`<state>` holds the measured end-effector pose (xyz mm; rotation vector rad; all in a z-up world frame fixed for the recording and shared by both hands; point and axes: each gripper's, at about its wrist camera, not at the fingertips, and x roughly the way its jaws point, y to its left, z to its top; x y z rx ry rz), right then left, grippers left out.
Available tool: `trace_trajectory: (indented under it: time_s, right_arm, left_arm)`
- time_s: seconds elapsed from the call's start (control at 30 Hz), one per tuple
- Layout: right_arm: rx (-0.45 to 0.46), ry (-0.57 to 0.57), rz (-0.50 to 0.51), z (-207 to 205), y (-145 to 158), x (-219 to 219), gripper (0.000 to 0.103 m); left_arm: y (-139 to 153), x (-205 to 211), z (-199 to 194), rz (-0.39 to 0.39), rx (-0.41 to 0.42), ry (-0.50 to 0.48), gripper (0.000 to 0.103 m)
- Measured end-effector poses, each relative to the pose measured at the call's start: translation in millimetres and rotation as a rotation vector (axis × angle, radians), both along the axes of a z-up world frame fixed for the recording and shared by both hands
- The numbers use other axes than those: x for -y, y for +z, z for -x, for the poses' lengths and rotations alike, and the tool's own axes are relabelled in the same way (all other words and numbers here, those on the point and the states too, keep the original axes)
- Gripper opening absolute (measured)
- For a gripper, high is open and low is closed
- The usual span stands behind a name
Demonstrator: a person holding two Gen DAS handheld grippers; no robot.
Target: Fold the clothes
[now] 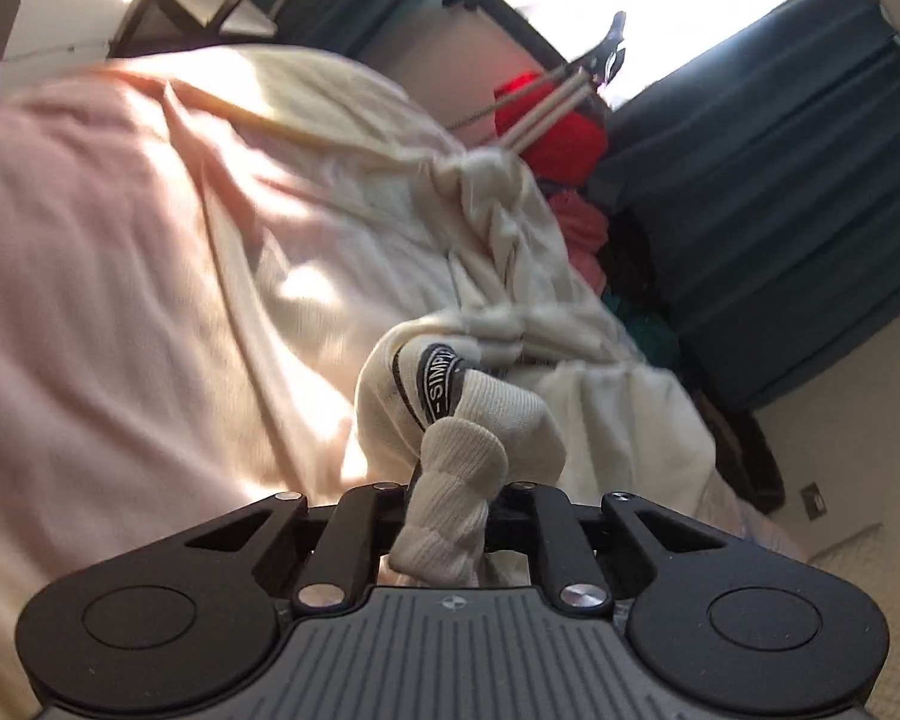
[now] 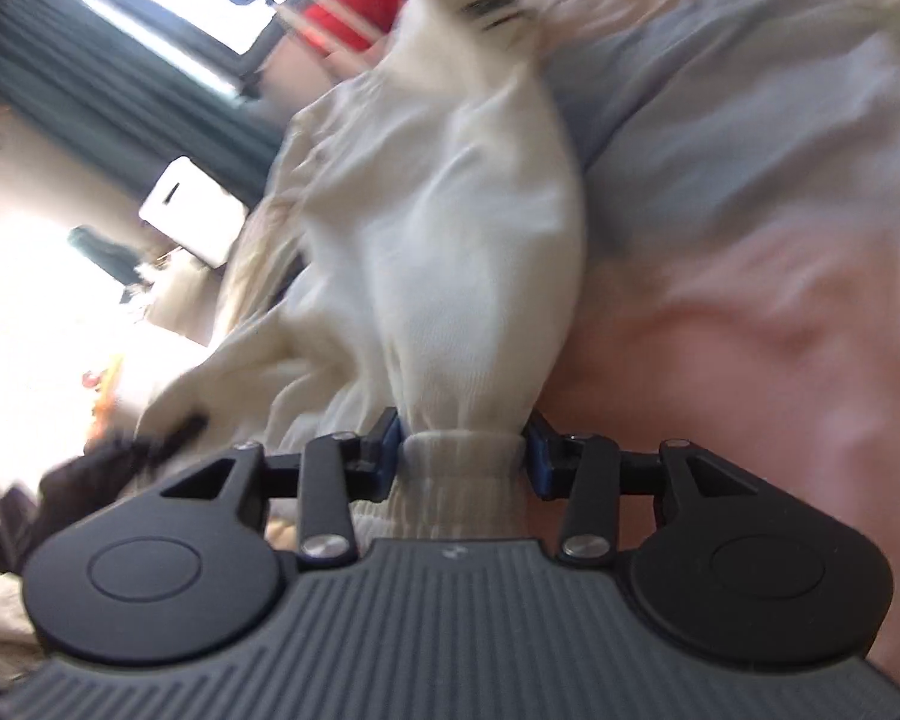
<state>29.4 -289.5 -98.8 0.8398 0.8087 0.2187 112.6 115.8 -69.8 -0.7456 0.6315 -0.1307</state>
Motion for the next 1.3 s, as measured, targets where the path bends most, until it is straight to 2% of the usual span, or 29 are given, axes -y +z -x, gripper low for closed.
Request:
trace_trajectory:
  time_s: [0.1, 0.17, 0.27, 0.37, 0.47, 0.53, 0.7, 0.83, 0.9, 0.93, 0.97, 1.0, 1.07, 1.1, 1.13, 1.17, 1.3]
  right_arm:
    - [0.054, 0.056, -0.113, -4, 7, -54, 0.044]
    - [0.08, 0.095, -0.156, -18, 12, -98, 0.044]
    - [0.102, 0.156, -0.222, -53, 15, -165, 0.043]
    - [0.112, 0.22, -0.299, -92, 11, -228, 0.043]
    - [0.109, 0.276, -0.328, -131, 2, -284, 0.043]
    - [0.095, 0.297, -0.302, -152, -6, -313, 0.043]
    - [0.062, 0.332, -0.205, -182, -28, -349, 0.043]
    - [0.073, 0.375, -0.166, -188, -23, -353, 0.044]
    - [0.079, 0.401, -0.126, -185, -15, -355, 0.047]
    - [0.087, 0.42, -0.101, -185, -11, -355, 0.049]
    - [0.095, 0.438, -0.075, -184, -6, -355, 0.053]
    - [0.101, 0.461, -0.06, -180, 0, -354, 0.067]
    - [0.102, 0.503, -0.043, -169, 10, -351, 0.078]
    - [0.118, 0.499, -0.008, -161, 18, -348, 0.078]
    - [0.144, 0.494, 0.034, -152, 28, -344, 0.078]
    - [0.169, 0.495, 0.063, -143, 38, -338, 0.078]
    - [0.249, 0.468, 0.154, -111, 75, -306, 0.078]
  left_arm:
    - [40, -37, -34, -0.066, 0.045, 0.038, 0.012]
    - [65, -65, -57, -0.155, 0.062, 0.061, 0.012]
    - [101, -104, -96, -0.28, 0.075, 0.096, 0.012]
    - [121, -143, -137, -0.401, 0.081, 0.149, 0.012]
    - [113, -177, -192, -0.51, 0.025, 0.188, 0.012]
    - [93, -196, -225, -0.537, -0.024, 0.205, 0.013]
    - [15, -222, -282, -0.556, -0.123, 0.208, 0.013]
    - [-13, -215, -288, -0.627, -0.137, 0.177, 0.019]
    - [-11, -209, -281, -0.662, -0.115, 0.159, 0.026]
    - [-8, -206, -276, -0.676, -0.109, 0.154, 0.034]
    - [-4, -203, -271, -0.689, -0.105, 0.15, 0.049]
    - [1, -198, -263, -0.694, -0.104, 0.143, 0.054]
    - [15, -186, -244, -0.694, -0.093, 0.15, 0.065]
    - [23, -179, -233, -0.692, -0.088, 0.156, 0.071]
    - [31, -170, -222, -0.704, -0.073, 0.165, 0.085]
    - [40, -160, -210, -0.722, -0.05, 0.169, 0.091]
    - [71, -105, -155, -0.754, 0.035, 0.108, 0.092]
